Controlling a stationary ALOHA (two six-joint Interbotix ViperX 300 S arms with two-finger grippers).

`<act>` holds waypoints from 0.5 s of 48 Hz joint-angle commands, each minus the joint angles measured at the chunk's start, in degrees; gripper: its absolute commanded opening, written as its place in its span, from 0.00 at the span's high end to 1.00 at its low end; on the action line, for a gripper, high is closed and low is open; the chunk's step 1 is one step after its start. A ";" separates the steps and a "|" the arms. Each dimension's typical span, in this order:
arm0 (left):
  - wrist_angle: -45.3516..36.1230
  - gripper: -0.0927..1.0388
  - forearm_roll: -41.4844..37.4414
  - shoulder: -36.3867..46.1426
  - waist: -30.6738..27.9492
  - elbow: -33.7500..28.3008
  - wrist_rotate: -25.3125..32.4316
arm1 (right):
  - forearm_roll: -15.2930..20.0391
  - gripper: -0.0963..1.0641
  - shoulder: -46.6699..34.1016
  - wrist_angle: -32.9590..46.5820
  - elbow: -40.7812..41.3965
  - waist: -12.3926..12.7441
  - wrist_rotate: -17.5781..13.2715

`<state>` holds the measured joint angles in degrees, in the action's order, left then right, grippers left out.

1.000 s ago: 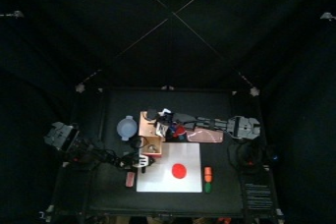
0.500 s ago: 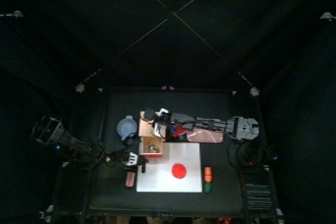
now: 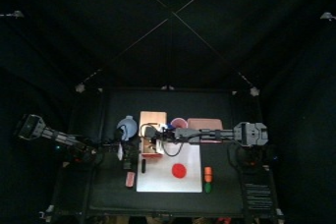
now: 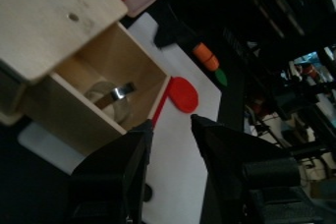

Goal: Get the cutter from the drawer then cut the dough then place the extra dough in the bowl
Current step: Place the cutter on the board

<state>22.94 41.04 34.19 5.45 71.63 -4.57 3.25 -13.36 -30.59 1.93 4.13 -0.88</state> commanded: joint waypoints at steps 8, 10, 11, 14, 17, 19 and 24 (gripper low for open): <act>0.00 0.24 -2.02 1.76 -2.72 0.79 0.00 | 0.53 0.26 0.44 0.18 -0.35 0.62 -0.62; 0.00 0.24 -2.02 1.93 -2.81 0.97 0.00 | 0.79 0.26 0.00 0.09 -0.35 0.62 -0.70; 0.00 0.24 -2.02 1.93 -2.90 0.97 0.00 | 0.79 0.26 -0.18 -0.09 -0.35 0.70 -0.79; 0.00 0.24 -2.02 1.93 -2.99 1.23 0.00 | 0.53 0.26 -0.97 -0.97 -0.35 0.70 -0.79; 0.00 0.24 -2.02 1.93 -3.34 1.32 0.00 | 0.62 0.26 -1.85 -2.29 -0.53 0.79 -0.79; -0.18 0.24 -2.02 1.85 -3.60 1.32 0.00 | 0.62 0.26 -2.29 -2.72 -0.62 0.79 -0.79; -0.70 0.24 -2.02 1.93 -3.87 1.41 0.00 | 0.53 0.26 -3.08 -3.34 -0.97 0.79 -0.79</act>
<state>22.32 39.29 36.12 2.02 73.65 -4.75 3.78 -17.67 -33.84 2.20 4.66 -1.58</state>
